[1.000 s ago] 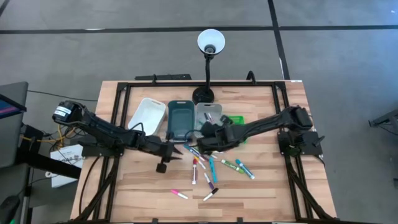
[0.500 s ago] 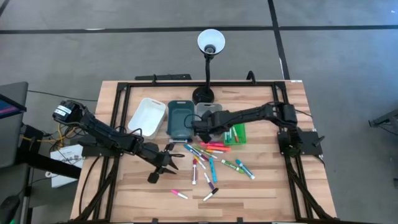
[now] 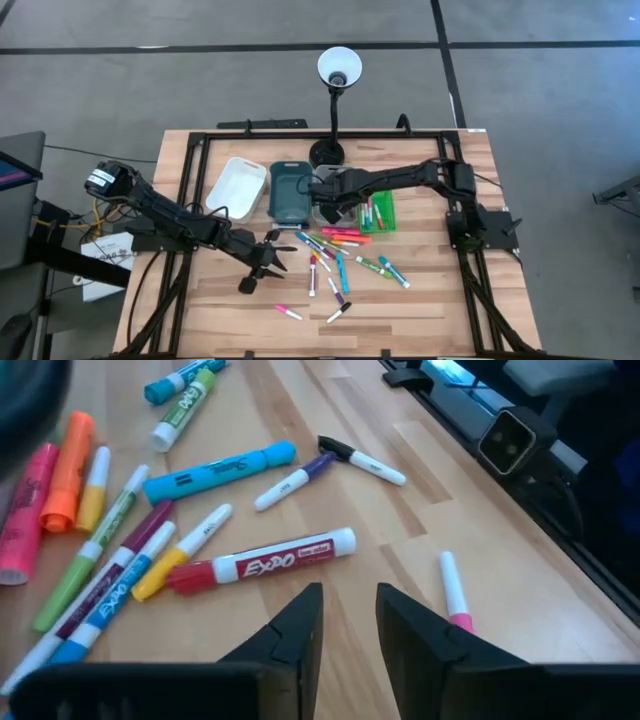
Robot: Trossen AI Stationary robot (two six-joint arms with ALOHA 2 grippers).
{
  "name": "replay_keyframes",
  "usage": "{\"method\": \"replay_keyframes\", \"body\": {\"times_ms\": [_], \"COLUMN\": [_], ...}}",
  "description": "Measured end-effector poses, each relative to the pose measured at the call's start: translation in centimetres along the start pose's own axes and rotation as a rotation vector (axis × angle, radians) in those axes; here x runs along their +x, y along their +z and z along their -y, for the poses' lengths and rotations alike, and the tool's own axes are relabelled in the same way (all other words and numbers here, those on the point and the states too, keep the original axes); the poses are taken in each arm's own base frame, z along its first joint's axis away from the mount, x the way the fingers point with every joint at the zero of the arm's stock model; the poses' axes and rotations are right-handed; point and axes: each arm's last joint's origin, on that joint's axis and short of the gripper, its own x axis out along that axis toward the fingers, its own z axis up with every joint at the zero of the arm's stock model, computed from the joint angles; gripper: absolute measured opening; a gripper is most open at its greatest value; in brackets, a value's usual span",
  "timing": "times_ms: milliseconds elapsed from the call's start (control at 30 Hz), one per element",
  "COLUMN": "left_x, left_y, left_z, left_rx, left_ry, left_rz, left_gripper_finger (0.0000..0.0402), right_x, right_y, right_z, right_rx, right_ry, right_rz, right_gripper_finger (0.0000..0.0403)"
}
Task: Pick & Place Markers
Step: Put the small pink highlighter pen into the green bin
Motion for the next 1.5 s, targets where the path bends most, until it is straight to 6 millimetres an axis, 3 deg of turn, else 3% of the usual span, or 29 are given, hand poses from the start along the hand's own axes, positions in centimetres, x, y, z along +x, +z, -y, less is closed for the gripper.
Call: {"method": "replay_keyframes", "body": {"times_ms": [300,533,800,967,1333,1500], "left_x": [0.1,1.6,3.0,3.5,5.1,5.5], "left_y": [-0.4,-1.2,-2.7,-3.1,-5.9,-6.2], "left_z": [3.3,4.5,4.4,5.5,6.9,6.9], "left_rx": [0.037,0.033,-0.036,-0.047,0.004,0.007], "left_ry": [-0.112,-0.018,-0.028,-0.065,-0.02,0.003], "left_rz": [-0.016,0.006,-0.049,-0.034,-0.097,-0.078], "left_gripper_finger": [0.0092,0.0097,0.0162,0.0191,0.0177,0.0169], "right_x": [-0.7,-1.2,-1.5,-2.0,-4.2,-6.6], "right_y": [-1.3,-2.0,-2.0,-1.7,-4.2,-5.2], "right_z": [-1.6,-2.5,-3.6,-4.9,-8.5,-9.6], "right_rx": [-0.135,-0.184,-0.166,-0.118,-0.161,-0.191], "right_ry": [0.008,0.016,0.062,0.132,0.23,0.126], "right_rz": [0.02,0.035,0.104,0.2,0.307,0.456], "right_gripper_finger": [0.017,0.0171,0.0164,0.0164,0.0152,0.0156]}}
